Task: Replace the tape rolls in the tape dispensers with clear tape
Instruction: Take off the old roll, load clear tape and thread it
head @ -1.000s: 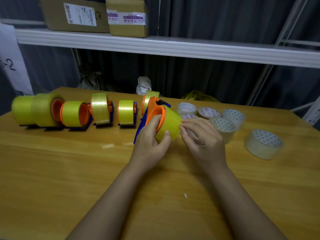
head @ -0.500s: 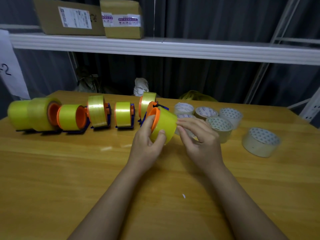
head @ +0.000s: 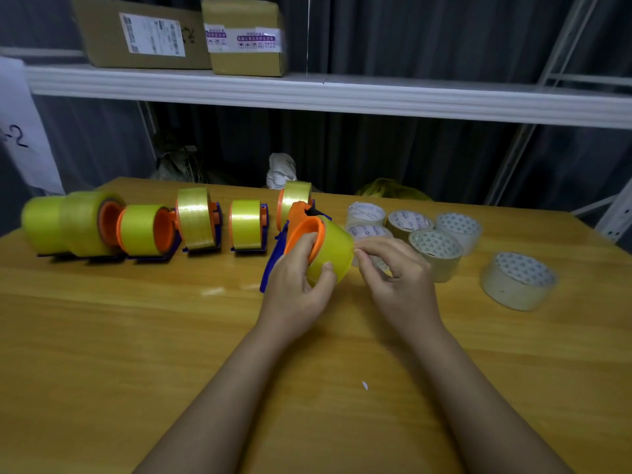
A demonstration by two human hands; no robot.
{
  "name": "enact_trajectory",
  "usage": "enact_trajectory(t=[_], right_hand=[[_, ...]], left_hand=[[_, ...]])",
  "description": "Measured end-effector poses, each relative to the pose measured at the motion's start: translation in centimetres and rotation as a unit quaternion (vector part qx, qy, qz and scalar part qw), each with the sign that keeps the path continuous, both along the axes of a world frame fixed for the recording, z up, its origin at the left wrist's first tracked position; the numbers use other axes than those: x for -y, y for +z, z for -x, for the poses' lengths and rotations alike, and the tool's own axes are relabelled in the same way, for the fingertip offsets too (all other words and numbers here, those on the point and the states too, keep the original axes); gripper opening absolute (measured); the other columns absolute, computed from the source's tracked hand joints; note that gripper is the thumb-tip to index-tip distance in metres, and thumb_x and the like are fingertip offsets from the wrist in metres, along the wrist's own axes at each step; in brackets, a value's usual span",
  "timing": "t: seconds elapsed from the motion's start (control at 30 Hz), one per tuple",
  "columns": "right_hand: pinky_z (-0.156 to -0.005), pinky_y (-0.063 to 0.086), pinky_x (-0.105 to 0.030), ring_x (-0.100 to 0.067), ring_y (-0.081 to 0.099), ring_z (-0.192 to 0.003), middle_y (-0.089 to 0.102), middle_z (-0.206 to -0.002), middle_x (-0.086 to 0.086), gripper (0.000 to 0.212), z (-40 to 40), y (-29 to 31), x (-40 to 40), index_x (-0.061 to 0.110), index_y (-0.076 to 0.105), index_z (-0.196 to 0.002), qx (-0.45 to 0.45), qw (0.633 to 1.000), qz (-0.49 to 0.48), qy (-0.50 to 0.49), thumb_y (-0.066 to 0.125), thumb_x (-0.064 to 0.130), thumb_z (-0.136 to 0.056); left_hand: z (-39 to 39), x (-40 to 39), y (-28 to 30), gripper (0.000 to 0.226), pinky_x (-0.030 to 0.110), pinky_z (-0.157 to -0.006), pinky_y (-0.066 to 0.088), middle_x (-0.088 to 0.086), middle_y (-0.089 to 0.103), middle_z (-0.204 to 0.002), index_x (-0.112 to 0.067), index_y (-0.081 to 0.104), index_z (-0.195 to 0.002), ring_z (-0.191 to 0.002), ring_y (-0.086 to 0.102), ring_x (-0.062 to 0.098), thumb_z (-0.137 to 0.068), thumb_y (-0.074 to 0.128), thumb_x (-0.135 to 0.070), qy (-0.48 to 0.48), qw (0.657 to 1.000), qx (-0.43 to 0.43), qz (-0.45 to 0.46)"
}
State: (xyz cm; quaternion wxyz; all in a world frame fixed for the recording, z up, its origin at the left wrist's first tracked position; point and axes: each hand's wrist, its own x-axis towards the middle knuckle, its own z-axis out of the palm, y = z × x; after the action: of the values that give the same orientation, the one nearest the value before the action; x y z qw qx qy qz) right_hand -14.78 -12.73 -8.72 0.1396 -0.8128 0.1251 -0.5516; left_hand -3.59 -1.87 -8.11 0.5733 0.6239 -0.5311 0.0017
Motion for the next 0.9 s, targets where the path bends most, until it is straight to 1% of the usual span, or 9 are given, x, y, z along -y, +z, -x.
enact_trajectory(t=[0.13, 0.23, 0.3, 0.4, 0.57, 0.63, 0.73, 0.8, 0.9], right_hand=[[-0.083, 0.054, -0.027, -0.015, 0.068, -0.092, 0.073, -0.094, -0.005, 0.011, 0.03, 0.12, -0.18, 0.004, 0.076, -0.092, 0.010, 1.000, -0.015, 0.019, 0.070, 0.008, -0.083], [-0.082, 0.053, -0.026, -0.013, 0.066, -0.090, 0.073, -0.092, -0.005, 0.010, 0.04, 0.18, -0.16, 0.005, 0.075, -0.090, 0.004, 1.000, -0.002, 0.007, 0.070, 0.008, -0.083], [-0.080, 0.053, -0.028, -0.014, 0.066, -0.089, 0.072, -0.090, -0.004, 0.009, -0.03, 0.08, -0.14, 0.005, 0.074, -0.090, 0.004, 1.000, 0.002, -0.005, 0.067, 0.008, -0.085], [-0.079, 0.053, -0.031, -0.016, 0.066, -0.090, 0.072, -0.092, -0.005, 0.015, -0.10, 0.01, -0.23, 0.004, 0.073, -0.092, 0.012, 1.000, -0.003, -0.004, 0.061, 0.012, -0.089], [-0.084, 0.054, -0.029, -0.014, 0.068, -0.094, 0.073, -0.098, -0.005, 0.014, -0.07, 0.23, -0.49, 0.005, 0.076, -0.095, 0.023, 1.000, -0.009, 0.016, 0.070, 0.009, -0.083], [-0.084, 0.054, -0.029, -0.013, 0.068, -0.094, 0.074, -0.097, -0.004, 0.013, -0.02, 0.23, -0.52, 0.006, 0.076, -0.094, 0.020, 1.000, -0.015, 0.013, 0.071, 0.009, -0.082], [-0.083, 0.054, -0.029, -0.014, 0.069, -0.092, 0.074, -0.094, -0.004, 0.011, 0.07, 0.31, -0.38, 0.006, 0.076, -0.092, 0.005, 1.000, 0.010, -0.002, 0.070, 0.009, -0.083], [-0.082, 0.053, -0.027, -0.015, 0.068, -0.090, 0.074, -0.092, -0.004, 0.010, 0.12, 0.30, -0.23, 0.005, 0.075, -0.090, -0.007, 0.999, 0.047, -0.017, 0.068, 0.010, -0.085], [-0.081, 0.050, -0.025, -0.018, 0.066, -0.088, 0.072, -0.091, -0.005, 0.014, 0.04, 0.37, -0.13, 0.004, 0.072, -0.089, -0.028, 0.995, 0.090, -0.035, 0.061, 0.013, -0.088]], left_hand=[[0.08, -0.21, 0.26, 0.026, 0.043, -0.062, 0.046, -0.009, 0.053, -0.079, -0.064, 0.044, -0.093, -0.081, 0.053, 0.028, -0.082, 0.045, -0.041, 0.001, 1.000, -0.007, 0.010], [0.13, -0.23, 0.16, 0.016, 0.045, -0.060, 0.046, 0.002, 0.057, -0.082, -0.052, 0.048, -0.094, -0.075, 0.056, 0.026, -0.083, 0.046, -0.039, -0.005, 1.000, -0.005, 0.016], [0.03, -0.13, 0.03, 0.014, 0.047, -0.060, 0.047, 0.003, 0.058, -0.083, -0.048, 0.048, -0.094, -0.071, 0.057, 0.024, -0.084, 0.046, -0.039, -0.006, 1.000, 0.001, 0.011], [-0.14, -0.01, 0.00, 0.020, 0.052, -0.059, 0.046, 0.000, 0.056, -0.086, -0.055, 0.047, -0.096, -0.070, 0.057, 0.027, -0.085, 0.045, -0.039, -0.010, 1.000, -0.005, 0.006], [-0.12, -0.11, 0.13, 0.022, 0.054, -0.060, 0.049, 0.002, 0.057, -0.086, -0.060, 0.047, -0.096, -0.075, 0.057, 0.035, -0.083, 0.044, -0.043, -0.004, 0.999, -0.032, 0.013], [0.16, -0.21, 0.26, 0.014, 0.052, -0.062, 0.049, 0.003, 0.057, -0.081, -0.051, 0.047, -0.092, -0.075, 0.055, 0.031, -0.083, 0.044, -0.041, 0.002, 1.000, -0.022, 0.010], [0.50, -0.21, 0.42, 0.016, 0.037, -0.054, 0.046, -0.008, 0.052, -0.072, -0.049, 0.043, -0.086, -0.077, 0.052, 0.031, -0.086, 0.048, -0.033, 0.010, 1.000, -0.007, 0.007], [0.56, -0.14, 0.40, 0.025, 0.032, -0.047, 0.041, 0.001, 0.056, -0.077, -0.048, 0.045, -0.087, -0.065, 0.052, 0.027, -0.088, 0.051, -0.023, 0.013, 1.000, -0.007, 0.006], [0.58, -0.21, 0.38, 0.022, 0.032, -0.047, 0.039, 0.013, 0.060, -0.080, -0.042, 0.044, -0.087, -0.060, 0.052, 0.026, -0.088, 0.051, -0.021, 0.016, 1.000, 0.004, 0.002]])
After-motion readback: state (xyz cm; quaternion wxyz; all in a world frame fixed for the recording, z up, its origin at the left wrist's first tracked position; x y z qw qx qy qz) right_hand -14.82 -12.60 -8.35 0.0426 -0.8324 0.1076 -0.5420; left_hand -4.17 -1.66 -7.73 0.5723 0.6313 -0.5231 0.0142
